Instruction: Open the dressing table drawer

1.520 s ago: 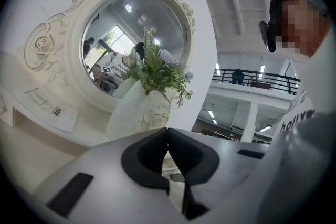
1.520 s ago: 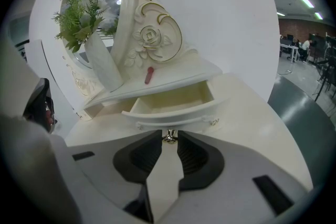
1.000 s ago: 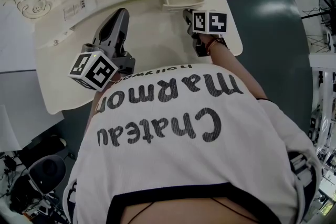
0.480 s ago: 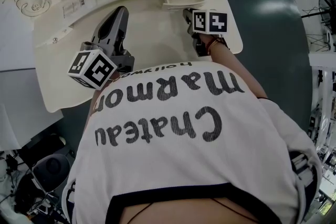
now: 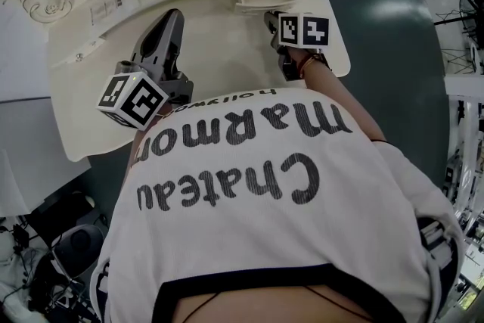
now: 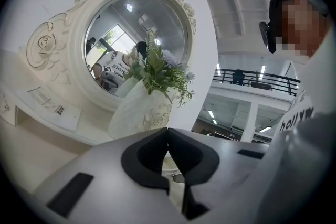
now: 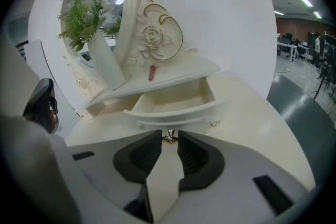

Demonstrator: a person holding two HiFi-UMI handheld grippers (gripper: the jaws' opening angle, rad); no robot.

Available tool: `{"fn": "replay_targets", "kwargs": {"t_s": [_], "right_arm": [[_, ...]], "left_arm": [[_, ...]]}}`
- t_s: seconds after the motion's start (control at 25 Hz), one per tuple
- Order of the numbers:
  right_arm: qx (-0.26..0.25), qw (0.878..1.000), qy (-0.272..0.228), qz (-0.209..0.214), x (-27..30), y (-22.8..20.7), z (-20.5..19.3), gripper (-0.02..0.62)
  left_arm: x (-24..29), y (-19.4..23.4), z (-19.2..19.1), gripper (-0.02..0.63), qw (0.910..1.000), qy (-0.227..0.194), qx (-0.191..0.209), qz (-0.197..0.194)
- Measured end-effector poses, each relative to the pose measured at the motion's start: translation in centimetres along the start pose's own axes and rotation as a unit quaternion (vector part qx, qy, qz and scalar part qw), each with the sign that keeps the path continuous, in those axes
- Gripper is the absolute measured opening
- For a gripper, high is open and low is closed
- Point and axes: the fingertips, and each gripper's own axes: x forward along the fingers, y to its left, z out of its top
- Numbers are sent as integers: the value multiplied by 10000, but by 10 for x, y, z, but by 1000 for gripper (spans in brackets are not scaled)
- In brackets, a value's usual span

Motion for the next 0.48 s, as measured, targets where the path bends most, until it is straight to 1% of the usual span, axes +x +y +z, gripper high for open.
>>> {"fn": "replay_targets", "kwargs": {"t_s": [0.48], "right_arm": [[129, 9998, 67, 129, 2, 1, 1, 106]], "left_arm": [[11, 3, -7, 23, 9999, 32, -98, -20]]}}
